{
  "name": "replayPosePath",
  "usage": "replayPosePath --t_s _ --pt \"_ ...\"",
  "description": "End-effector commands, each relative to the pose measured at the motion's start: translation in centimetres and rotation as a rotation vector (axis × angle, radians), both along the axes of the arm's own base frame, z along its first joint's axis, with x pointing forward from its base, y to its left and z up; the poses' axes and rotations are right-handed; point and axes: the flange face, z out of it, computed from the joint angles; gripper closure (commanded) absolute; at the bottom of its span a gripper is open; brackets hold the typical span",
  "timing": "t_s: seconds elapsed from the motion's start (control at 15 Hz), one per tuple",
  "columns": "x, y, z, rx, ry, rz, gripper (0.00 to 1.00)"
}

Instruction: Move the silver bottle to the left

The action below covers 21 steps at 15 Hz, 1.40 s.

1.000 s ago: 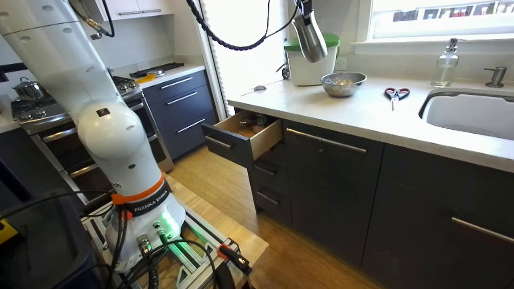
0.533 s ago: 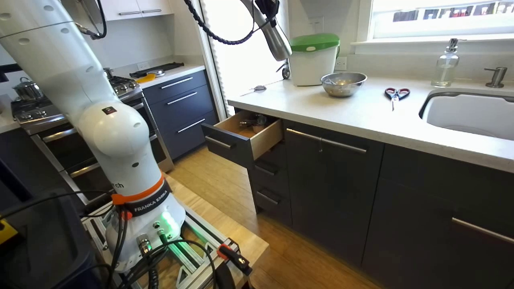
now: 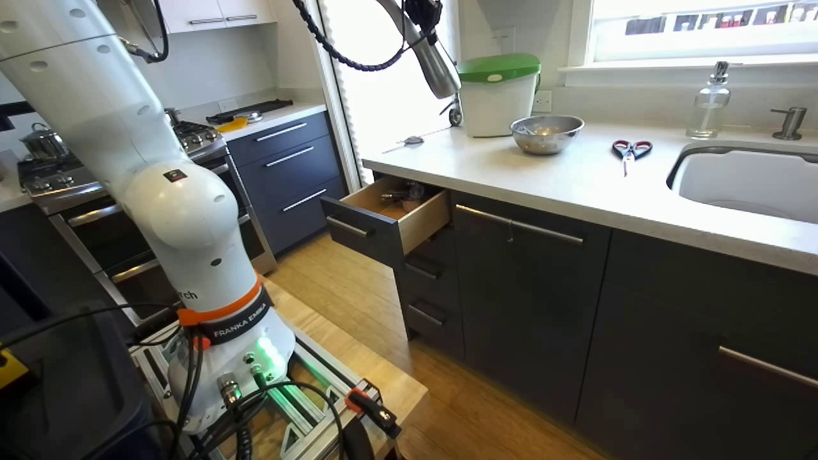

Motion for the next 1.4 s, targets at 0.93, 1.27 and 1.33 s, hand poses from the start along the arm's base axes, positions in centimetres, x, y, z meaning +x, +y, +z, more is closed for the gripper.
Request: replayPosePath --t_s 0.93,1.27,1.33 --pt "7.4 13.3 -8.2 0.001 0.129 0.329 0.99" --pt "8.8 14.3 -11.2 -0.021 0.189 0.370 0.99" --pt "9.0 14.3 -11.7 -0.025 0.198 0.372 0.99"
